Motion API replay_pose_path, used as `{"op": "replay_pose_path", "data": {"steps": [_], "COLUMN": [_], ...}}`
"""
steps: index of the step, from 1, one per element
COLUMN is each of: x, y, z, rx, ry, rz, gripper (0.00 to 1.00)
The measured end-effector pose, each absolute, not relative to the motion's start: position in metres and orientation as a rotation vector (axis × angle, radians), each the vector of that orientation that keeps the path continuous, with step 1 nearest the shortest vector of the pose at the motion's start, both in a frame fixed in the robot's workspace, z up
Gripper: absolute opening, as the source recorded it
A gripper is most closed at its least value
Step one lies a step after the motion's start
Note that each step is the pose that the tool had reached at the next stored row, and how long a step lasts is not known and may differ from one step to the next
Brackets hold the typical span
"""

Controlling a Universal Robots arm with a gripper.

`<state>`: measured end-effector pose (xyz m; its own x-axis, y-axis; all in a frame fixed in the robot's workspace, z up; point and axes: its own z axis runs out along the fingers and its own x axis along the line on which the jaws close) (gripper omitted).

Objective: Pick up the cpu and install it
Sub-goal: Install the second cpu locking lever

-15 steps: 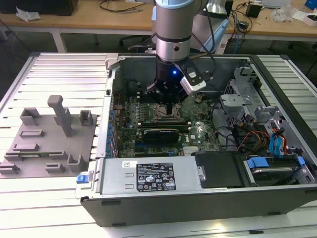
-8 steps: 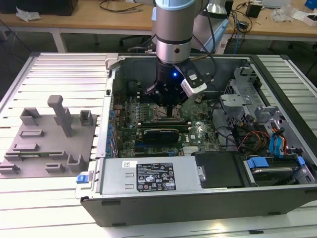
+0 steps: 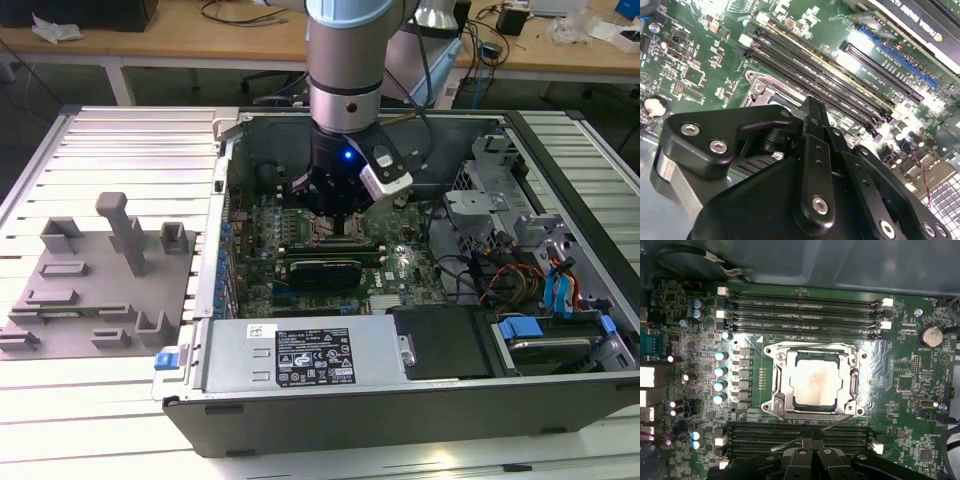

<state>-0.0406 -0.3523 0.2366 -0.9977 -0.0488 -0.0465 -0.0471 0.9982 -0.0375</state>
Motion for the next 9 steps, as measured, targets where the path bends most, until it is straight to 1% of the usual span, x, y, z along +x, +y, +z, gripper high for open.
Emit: {"op": "replay_pose_path", "data": {"steps": [3,9], "x": [-0.047,-0.048], "y": [-0.360,-0.365], "z": [0.233,0.228], "rx": [-0.073,-0.072], "ry": [3.092,3.092], "rz": [-0.024,0.011], "gripper": [0.11,0.11]}}
